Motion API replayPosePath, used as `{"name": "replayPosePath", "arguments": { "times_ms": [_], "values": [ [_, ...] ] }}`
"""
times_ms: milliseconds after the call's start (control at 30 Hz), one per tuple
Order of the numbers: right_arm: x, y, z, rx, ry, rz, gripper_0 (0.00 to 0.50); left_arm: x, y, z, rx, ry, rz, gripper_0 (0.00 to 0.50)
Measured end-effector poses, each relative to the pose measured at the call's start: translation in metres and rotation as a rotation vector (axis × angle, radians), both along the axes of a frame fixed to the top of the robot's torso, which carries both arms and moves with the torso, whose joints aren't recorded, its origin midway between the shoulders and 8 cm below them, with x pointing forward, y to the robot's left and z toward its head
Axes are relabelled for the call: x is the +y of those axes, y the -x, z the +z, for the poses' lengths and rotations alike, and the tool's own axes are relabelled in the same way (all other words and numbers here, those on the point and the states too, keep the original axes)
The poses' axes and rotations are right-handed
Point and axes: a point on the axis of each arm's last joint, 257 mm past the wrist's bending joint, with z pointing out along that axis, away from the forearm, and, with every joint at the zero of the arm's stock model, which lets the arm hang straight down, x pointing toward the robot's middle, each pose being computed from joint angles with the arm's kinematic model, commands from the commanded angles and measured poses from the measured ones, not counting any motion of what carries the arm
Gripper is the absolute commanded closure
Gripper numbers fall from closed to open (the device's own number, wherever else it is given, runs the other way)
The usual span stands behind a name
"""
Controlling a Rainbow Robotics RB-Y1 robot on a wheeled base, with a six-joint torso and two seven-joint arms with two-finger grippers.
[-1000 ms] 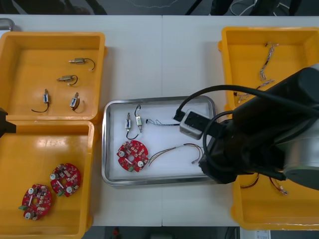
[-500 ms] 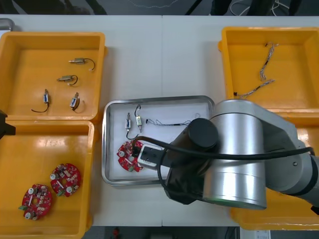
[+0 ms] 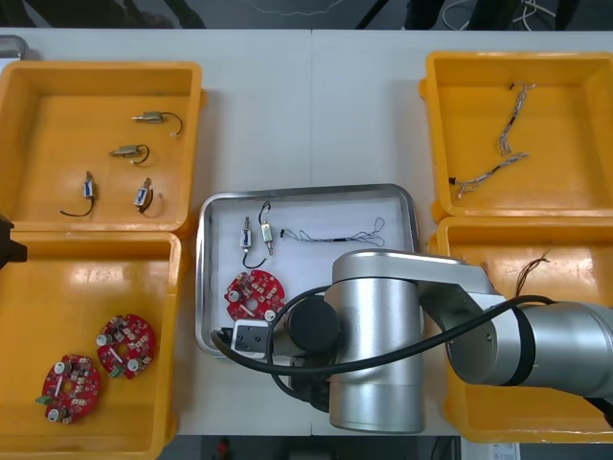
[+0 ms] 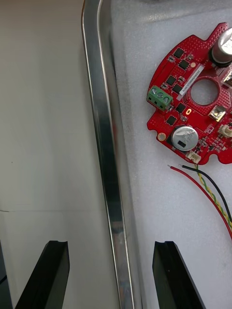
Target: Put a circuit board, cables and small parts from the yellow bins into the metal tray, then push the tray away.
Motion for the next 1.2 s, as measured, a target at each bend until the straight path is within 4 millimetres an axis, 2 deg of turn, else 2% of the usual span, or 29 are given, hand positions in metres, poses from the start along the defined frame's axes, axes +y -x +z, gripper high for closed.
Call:
{"name": "replayPosePath", "arguments": {
  "times_ms": [433, 767, 1200],
  "values": [
    [-0.009, -0.029, -0.022, -0.06, 0.098, 0.025, 0.0, 0.0, 0.0, 0.0, 0.003, -0.023, -0.045, 0.0],
    [-0.003, -0.023, -0.03, -0.029, 0.098, 0.029, 0.0, 0.0, 0.0, 0.0, 0.003, -0.023, -0.045, 0.0],
    [-0.005, -0.026, -0.031, -0.051, 0.11, 0.035, 0.0, 0.0, 0.0, 0.0, 0.003, -0.023, -0.045, 0.0]
  ]
}}
